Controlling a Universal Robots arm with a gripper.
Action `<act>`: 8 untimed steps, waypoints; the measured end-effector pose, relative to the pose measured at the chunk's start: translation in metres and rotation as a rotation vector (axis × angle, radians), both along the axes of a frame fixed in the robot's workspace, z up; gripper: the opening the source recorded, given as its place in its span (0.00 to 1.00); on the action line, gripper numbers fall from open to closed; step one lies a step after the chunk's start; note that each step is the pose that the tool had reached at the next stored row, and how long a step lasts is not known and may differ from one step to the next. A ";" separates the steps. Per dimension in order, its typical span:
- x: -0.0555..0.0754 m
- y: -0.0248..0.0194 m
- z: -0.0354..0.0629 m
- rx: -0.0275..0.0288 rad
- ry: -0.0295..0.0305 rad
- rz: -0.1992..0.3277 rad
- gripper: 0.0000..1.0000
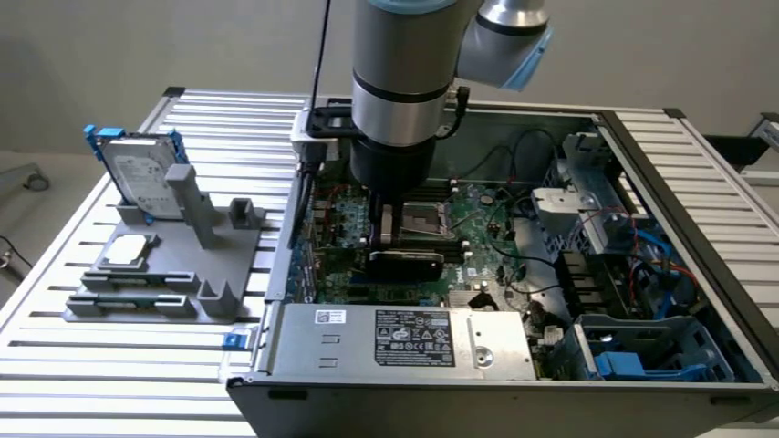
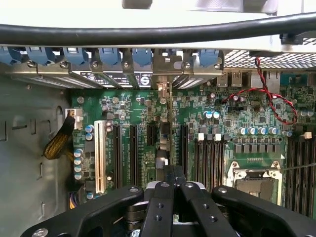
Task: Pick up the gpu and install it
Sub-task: 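Press down on the gpu until it lock into place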
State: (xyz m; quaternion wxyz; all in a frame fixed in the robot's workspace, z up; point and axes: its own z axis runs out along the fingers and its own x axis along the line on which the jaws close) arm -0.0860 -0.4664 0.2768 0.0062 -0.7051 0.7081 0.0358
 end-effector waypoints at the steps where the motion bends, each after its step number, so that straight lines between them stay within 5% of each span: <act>1: 0.000 0.0002 -0.0003 0.0001 0.0000 0.000 0.11; 8: -0.002 0.0023 -0.0025 0.0005 -0.0003 -0.003 0.11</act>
